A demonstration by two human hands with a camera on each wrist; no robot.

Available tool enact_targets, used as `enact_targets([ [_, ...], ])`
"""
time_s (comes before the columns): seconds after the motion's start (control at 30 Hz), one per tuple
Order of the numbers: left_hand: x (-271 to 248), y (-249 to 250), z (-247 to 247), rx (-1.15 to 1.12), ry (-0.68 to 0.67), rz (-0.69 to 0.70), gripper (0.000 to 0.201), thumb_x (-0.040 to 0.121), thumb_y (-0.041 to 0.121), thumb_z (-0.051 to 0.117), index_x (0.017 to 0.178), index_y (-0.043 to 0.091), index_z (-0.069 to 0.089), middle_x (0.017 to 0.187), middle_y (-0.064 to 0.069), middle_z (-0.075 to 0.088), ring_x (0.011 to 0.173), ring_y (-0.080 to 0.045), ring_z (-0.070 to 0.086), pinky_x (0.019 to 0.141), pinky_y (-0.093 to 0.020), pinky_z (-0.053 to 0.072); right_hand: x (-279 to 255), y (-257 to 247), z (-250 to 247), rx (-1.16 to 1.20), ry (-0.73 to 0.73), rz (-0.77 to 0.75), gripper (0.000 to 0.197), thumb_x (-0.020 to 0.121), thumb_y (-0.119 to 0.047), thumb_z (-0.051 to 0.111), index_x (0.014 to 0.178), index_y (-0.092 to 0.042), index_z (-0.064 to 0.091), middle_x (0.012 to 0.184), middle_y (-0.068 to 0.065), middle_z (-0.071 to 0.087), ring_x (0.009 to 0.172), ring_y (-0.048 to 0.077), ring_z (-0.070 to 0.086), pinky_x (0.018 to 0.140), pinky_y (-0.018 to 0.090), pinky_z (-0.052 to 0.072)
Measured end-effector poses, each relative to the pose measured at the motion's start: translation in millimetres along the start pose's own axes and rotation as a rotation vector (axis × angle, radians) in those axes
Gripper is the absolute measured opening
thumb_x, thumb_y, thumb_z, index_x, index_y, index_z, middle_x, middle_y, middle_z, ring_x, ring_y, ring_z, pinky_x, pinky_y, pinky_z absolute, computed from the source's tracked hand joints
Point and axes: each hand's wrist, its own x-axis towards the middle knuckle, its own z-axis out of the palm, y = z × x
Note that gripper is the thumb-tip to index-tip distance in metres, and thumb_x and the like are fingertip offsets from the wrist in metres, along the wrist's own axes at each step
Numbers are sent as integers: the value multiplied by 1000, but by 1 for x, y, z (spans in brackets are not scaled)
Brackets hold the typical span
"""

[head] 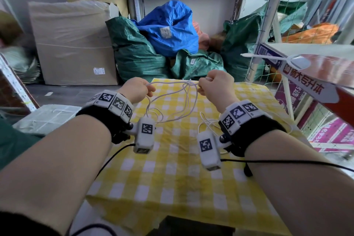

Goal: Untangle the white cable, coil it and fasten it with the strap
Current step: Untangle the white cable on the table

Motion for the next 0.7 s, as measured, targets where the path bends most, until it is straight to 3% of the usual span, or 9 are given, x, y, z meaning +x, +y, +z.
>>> enact_targets([
  [0.1,-4,7,-4,230,-68,97,35,84,1,55,117,8,63,114,-10,65,107,-25,59,92,-32,47,-1,-2,-1,84,-46,-1,38,71,-9,54,46,-21,29,57,11,50,68,33,71,65,56,56],
  [0.23,-15,36,5,267,-71,293,55,81,1,61,131,22,54,115,2,59,93,-14,56,75,-21,42,-4,-11,4,178,-157,-36,24,78,1,62,62,-7,46,68,16,52,64,20,72,67,47,60],
  [0.33,-20,50,14,253,-80,395,53,83,-4,50,125,27,58,103,3,59,87,-14,58,64,-17,41,-6,-15,4,179,-193,-69,36,79,0,64,56,-12,39,68,13,51,70,24,72,70,45,60],
  [0.43,-24,57,20,179,-142,411,44,86,-5,48,120,18,63,102,-2,63,84,-13,57,67,-20,44,-7,-15,0,184,-210,-96,45,78,-2,67,54,-17,32,64,10,44,72,28,72,70,48,59],
  [0.5,-25,58,21,156,-163,412,32,89,-2,50,114,13,64,96,-2,64,71,-9,54,59,-11,43,-9,-14,-3,161,-214,-105,45,74,-2,66,53,-18,30,62,10,44,72,30,72,67,48,59],
  [0.57,-27,58,21,155,-177,392,23,92,7,52,109,14,65,80,6,57,62,1,46,50,-5,37,-11,-13,-5,90,-208,-114,41,73,-2,62,53,-18,30,61,11,47,70,28,71,58,42,53],
  [0.7,-28,60,20,169,-198,327,13,90,14,52,92,18,64,81,-1,56,71,-14,49,59,-22,39,-14,-13,-6,-33,-156,-138,37,72,-4,57,52,-18,29,64,10,47,66,31,66,51,27,39],
])
